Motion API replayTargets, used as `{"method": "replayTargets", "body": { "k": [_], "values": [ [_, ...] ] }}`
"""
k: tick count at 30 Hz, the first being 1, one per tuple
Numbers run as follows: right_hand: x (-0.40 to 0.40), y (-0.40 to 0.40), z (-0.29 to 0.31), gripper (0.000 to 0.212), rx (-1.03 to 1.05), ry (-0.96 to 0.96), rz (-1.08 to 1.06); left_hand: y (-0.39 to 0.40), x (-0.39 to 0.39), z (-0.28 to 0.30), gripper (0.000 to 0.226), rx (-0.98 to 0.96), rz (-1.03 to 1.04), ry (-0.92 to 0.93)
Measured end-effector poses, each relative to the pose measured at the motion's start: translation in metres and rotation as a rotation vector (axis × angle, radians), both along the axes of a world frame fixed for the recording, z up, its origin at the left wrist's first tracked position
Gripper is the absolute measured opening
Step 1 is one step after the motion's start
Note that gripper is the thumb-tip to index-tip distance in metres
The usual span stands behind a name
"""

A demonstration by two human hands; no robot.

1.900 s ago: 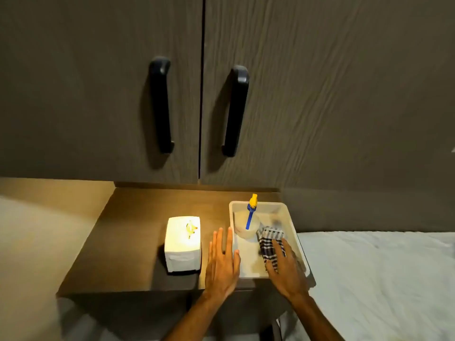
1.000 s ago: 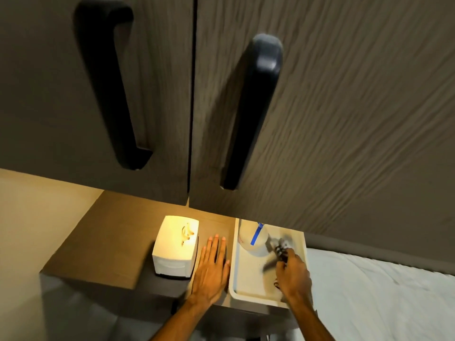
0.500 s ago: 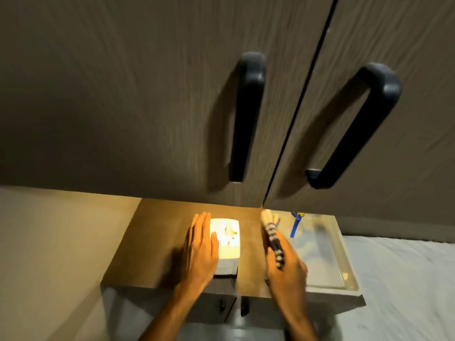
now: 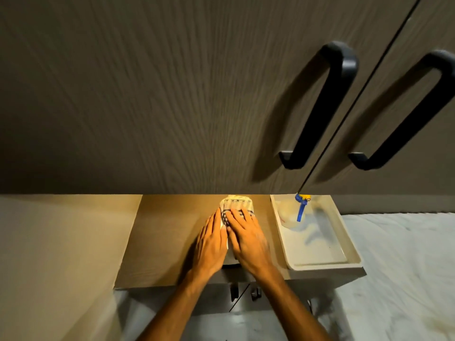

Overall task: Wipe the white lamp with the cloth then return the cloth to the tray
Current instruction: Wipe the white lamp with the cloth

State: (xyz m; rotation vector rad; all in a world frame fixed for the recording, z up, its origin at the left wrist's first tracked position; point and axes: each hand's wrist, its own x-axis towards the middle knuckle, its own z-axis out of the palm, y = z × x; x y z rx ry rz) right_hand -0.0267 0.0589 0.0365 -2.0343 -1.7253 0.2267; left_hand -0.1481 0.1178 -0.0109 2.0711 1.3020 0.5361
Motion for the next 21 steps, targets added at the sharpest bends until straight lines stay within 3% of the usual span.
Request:
{"method": "replayTargets", "body": {
  "k": [2,5,7,9,11,13,17,19,21],
  "values": [
    [0.011,0.013,-0.001,0.053,-0.039,0.067,-0.012,0.001,0.000,-0.004,0.054,0.009,0.018,0.011],
    [0.009,0.012,-0.004,0.058,-0.018,0.505,-0.184,0.002,-0.001,-0.011,0.059,0.107,0.015,0.163],
    [-0.001,-0.003,-0.009,0.059,0.019,0.679,-0.296,0.003,0.001,-0.010,0.061,0.089,0.038,0.165],
    [-0.015,-0.023,-0.018,0.059,0.049,0.556,-0.282,0.002,0.001,-0.008,0.066,0.102,0.003,0.193],
    [-0.024,-0.032,-0.021,0.063,0.065,0.197,-0.120,0.001,0.000,-0.007,0.064,0.110,-0.021,0.193],
    [-0.019,-0.017,-0.019,0.057,0.086,0.015,-0.013,0.002,-0.001,-0.009,0.058,0.096,-0.024,0.193],
    [0.012,0.027,-0.005,0.052,-0.015,0.058,0.007,0.001,-0.003,-0.008,0.068,0.138,-0.049,0.248],
    [0.019,0.033,-0.001,0.046,0.008,0.269,-0.104,0.000,-0.003,-0.005,0.077,0.153,-0.049,0.280],
    [0.013,0.020,-0.003,0.050,0.052,0.504,-0.240,0.001,-0.001,-0.004,0.063,0.110,-0.015,0.265]
  ]
}}
